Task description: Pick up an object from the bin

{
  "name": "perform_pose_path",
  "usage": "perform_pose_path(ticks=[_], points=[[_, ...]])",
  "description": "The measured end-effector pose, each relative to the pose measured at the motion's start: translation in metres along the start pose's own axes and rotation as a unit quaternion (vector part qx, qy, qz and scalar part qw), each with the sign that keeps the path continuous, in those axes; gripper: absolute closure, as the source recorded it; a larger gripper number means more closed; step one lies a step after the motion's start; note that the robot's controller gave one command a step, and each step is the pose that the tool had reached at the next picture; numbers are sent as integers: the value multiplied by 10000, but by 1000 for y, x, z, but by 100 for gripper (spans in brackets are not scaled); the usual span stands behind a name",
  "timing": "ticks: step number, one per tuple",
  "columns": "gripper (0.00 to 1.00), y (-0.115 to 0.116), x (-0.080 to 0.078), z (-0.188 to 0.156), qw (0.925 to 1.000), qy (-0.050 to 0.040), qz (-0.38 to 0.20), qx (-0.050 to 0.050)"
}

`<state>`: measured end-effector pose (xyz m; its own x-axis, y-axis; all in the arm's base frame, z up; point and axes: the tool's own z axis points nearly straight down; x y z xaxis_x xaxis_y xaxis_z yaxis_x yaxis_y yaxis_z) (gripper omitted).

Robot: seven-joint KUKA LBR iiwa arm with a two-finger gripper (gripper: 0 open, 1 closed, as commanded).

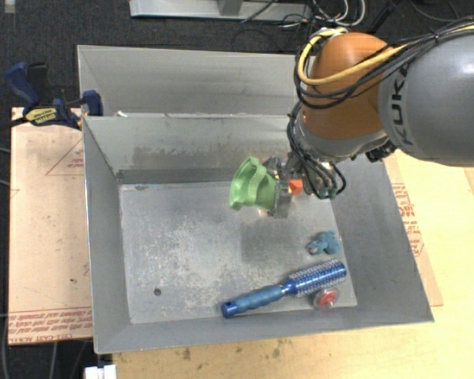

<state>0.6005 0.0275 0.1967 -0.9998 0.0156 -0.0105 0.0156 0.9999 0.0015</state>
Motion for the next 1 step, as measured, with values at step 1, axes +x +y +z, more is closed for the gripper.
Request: perform_pose_path(ticks=[1], points=[[100, 5, 18, -92, 9983, -3, -581, 1]])
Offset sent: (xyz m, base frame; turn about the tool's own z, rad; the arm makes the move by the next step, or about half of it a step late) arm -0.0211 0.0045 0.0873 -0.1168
